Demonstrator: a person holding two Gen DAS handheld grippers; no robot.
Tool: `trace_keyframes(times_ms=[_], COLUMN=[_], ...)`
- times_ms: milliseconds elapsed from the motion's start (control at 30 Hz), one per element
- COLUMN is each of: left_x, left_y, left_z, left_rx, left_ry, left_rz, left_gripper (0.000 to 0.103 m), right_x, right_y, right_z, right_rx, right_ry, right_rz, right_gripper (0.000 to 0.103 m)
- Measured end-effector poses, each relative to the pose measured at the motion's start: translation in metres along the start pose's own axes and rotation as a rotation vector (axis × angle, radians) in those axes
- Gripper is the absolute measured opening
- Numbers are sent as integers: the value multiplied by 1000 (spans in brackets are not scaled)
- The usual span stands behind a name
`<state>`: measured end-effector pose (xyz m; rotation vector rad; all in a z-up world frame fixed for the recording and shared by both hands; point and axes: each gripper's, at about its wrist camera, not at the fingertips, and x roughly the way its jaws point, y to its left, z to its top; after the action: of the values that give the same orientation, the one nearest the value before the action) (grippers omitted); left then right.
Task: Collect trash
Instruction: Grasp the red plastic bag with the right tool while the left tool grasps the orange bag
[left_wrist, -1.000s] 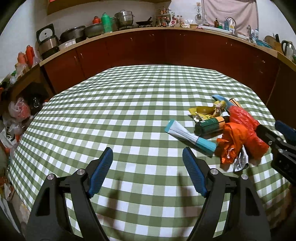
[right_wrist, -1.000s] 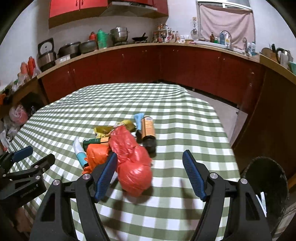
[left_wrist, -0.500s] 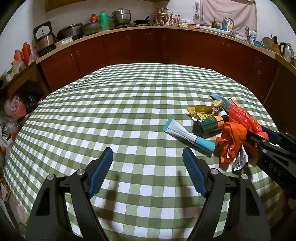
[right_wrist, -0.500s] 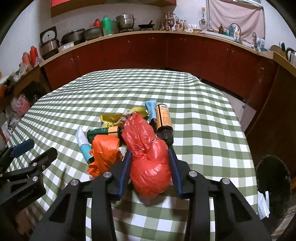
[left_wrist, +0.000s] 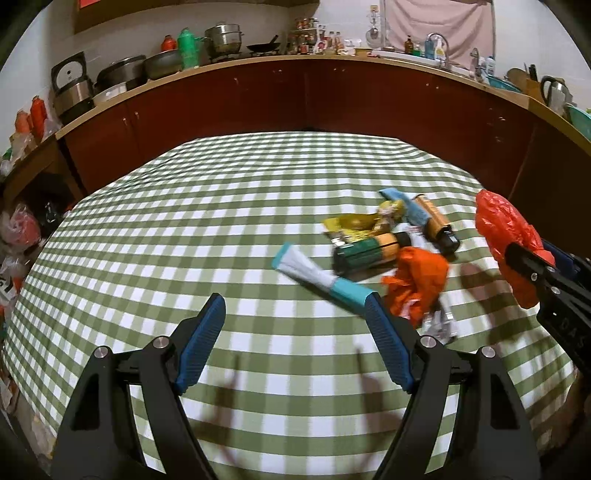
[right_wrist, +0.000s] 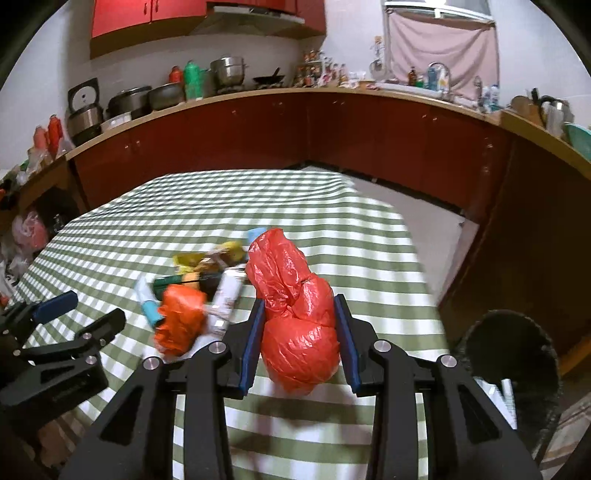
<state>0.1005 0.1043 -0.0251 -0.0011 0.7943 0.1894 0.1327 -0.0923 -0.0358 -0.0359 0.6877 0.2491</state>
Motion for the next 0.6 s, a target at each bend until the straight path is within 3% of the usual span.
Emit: trace_keyframes(times_ms=[400,600], left_x=[7,19], left_y=[-53,-66], left_z=[6,9], left_rx=[61,85], left_ry=[-2,7], left_rz=[-40,-21], left_gripper=[77,77], right_x=[-18,-19], right_y=[-64,-83], right_z=[-18,-20], right_rx=[82,111], right_ry=[-27,-32], right_rz=[-94,-105], right_gripper=[37,37])
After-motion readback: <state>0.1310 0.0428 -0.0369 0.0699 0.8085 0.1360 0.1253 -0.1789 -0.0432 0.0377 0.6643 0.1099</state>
